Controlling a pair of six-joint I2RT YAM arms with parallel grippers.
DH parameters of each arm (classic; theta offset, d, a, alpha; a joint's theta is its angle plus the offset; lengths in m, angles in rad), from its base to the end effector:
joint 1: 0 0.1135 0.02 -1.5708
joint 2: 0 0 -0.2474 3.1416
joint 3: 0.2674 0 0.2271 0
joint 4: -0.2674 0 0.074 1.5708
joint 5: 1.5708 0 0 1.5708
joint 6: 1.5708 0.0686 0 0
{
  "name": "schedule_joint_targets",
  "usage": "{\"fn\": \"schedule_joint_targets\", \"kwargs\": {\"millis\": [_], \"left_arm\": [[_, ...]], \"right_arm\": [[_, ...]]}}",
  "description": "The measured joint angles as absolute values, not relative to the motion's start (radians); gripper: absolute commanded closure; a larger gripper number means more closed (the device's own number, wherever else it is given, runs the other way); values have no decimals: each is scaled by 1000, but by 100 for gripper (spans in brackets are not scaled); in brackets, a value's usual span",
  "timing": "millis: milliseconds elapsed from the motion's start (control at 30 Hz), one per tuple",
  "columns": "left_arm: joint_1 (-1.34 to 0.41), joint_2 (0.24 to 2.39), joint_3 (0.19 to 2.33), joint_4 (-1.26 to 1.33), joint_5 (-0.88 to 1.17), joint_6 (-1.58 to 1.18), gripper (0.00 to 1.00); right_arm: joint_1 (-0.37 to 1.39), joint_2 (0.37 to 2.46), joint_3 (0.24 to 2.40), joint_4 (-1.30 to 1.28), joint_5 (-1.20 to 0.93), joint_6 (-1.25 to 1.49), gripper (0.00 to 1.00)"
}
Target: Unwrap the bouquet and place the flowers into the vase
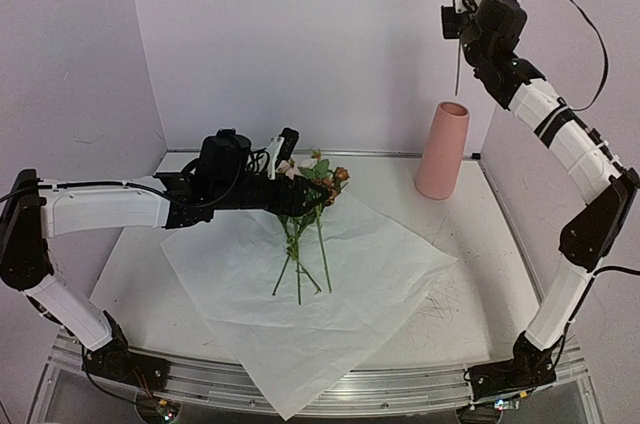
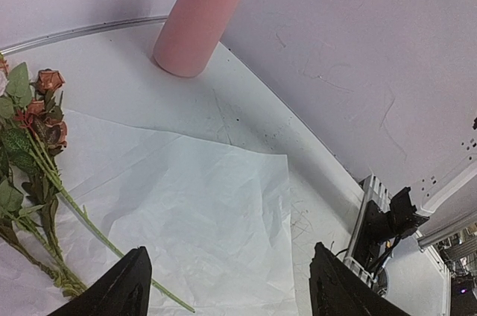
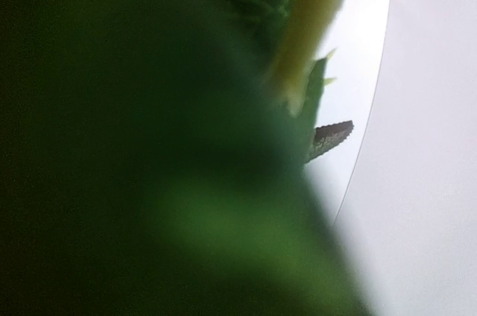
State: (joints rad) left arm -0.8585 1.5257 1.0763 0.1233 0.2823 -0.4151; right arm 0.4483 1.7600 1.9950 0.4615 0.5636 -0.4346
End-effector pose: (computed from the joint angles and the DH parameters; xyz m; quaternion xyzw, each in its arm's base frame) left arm 0.2239 -0.2885 0.2747 0.2569 0.7667 -0.4351 0.3961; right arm 0.3465 0.1260 0.5505 0.0540 0.4753 -0.1118 0.8710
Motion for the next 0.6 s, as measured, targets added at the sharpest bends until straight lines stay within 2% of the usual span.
{"fn": "schedule_joint_targets", "kwargs": {"millis": [600], "left_arm": [[-859,1614,1126,121,296,-419,27]], "right_arm": [[315,1827,1947,434,495,-286,100]]}}
